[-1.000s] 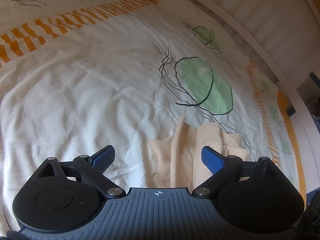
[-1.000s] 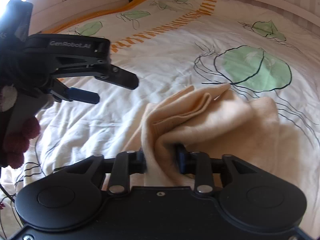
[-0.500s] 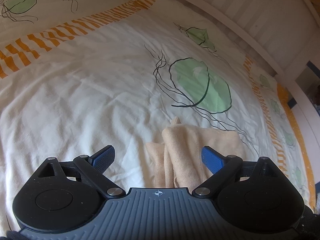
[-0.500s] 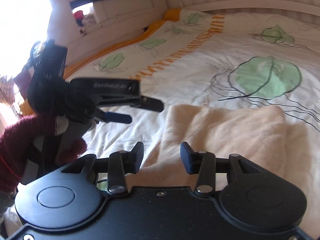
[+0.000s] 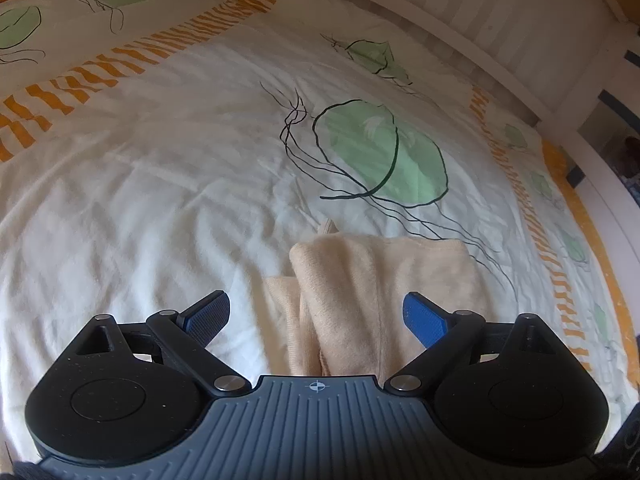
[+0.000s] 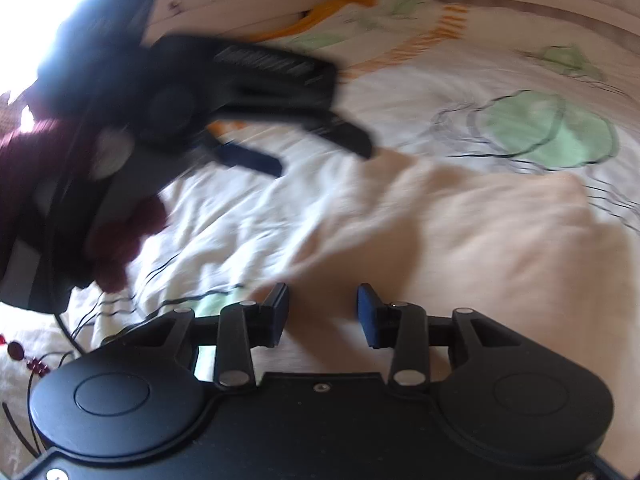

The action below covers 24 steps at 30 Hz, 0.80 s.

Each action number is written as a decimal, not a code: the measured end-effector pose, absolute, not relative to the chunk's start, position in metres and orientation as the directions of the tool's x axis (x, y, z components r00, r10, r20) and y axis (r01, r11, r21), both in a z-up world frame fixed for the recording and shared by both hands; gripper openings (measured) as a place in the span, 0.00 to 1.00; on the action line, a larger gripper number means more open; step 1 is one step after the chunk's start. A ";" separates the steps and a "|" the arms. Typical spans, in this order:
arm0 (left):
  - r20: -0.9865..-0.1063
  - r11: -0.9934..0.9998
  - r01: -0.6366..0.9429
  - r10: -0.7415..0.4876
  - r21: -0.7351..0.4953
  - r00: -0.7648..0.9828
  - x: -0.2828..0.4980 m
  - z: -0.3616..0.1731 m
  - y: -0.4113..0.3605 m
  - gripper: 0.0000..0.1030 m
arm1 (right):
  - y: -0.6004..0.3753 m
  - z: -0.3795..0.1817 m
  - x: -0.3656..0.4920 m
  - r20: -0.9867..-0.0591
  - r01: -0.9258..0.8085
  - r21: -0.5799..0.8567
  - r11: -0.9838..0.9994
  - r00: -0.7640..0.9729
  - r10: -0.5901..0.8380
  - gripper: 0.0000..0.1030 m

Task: Fold small clothes
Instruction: 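Open the right gripper and press the fold flat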

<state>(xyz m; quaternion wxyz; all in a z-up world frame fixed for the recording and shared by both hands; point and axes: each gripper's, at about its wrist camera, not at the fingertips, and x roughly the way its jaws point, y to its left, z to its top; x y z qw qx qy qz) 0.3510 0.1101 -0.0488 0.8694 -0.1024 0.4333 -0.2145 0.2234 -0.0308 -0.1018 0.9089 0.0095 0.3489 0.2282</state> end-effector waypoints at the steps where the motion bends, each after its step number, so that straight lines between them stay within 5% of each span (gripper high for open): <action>1: -0.710 0.885 0.283 -0.466 -0.370 0.527 0.352 -0.049 0.111 0.92 | -0.023 -0.105 0.223 -0.633 -0.422 0.169 0.891 0.646 0.426 0.49; 11: -0.659 0.795 0.323 -0.607 -0.514 0.445 0.349 -0.052 0.102 0.92 | -0.035 -0.107 0.211 -0.615 -0.402 0.191 0.896 0.662 0.428 0.49; 24: -0.709 0.796 0.334 -0.603 -0.506 0.366 0.350 -0.073 0.082 0.85 | -0.042 -0.109 0.205 -0.592 -0.384 0.215 0.898 0.680 0.432 0.50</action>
